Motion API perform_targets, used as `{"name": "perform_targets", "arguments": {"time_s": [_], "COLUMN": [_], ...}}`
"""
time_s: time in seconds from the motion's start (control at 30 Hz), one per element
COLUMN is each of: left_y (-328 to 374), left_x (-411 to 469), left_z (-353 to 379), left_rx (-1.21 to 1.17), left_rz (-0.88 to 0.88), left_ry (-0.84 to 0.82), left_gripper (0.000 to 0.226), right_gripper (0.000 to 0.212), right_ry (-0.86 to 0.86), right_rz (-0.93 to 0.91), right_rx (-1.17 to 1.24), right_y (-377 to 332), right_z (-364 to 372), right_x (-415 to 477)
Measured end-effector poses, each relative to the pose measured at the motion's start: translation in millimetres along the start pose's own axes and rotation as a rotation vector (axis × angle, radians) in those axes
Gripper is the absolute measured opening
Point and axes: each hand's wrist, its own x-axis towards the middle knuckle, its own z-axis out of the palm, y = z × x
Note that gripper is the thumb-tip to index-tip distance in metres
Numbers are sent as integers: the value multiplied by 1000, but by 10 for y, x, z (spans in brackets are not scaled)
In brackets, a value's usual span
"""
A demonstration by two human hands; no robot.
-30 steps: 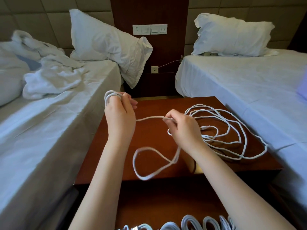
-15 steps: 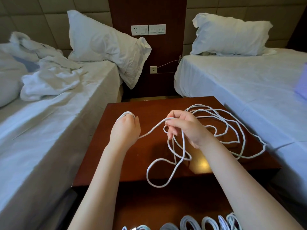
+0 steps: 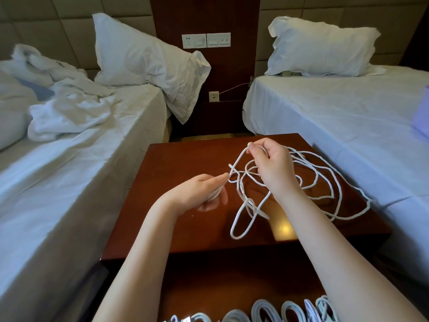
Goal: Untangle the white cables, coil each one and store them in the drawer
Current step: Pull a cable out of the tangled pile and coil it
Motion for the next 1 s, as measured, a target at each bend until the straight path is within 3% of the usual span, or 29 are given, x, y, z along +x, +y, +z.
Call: {"name": "perform_targets", "arguments": {"time_s": [0.17,0.27,0.37,0.5,0.6,0.77,0.87,1.0], "left_y": [121,157,223,340,374,238,88,-101], "left_x": [-107,-170,-208,-164,-132,-103,-60,8], "left_z": [-27,-78,-84,13,19,-156,-243,-261], "left_rx": [-127,-297,-472,-673,-843,-998,-853,-329], "left_rz": [156,261,406,523,508,525,516,388], "left_ry": [-285,-381,-361,-88,166,537,690,1008], "left_gripper": [33,33,37,39,40,36,32,29], "right_gripper": [21,24,28,32,27,16,7,11], "right_ry": [17,-114,-282,-383,-509,-645,-705,-716], "right_rz": [-31,-7,-4,33,-86,-80,-95,-22], "right_rx": [-41,34,92,42,-51,-48,-133,-230], "right_y": [67,55,49,-24,-55,-34,-61,-85], "right_z": [14,27,112,294,379,374,334,203], "right_x": [-2,-45,-140,-232,-339,-346,-298,-217]}}
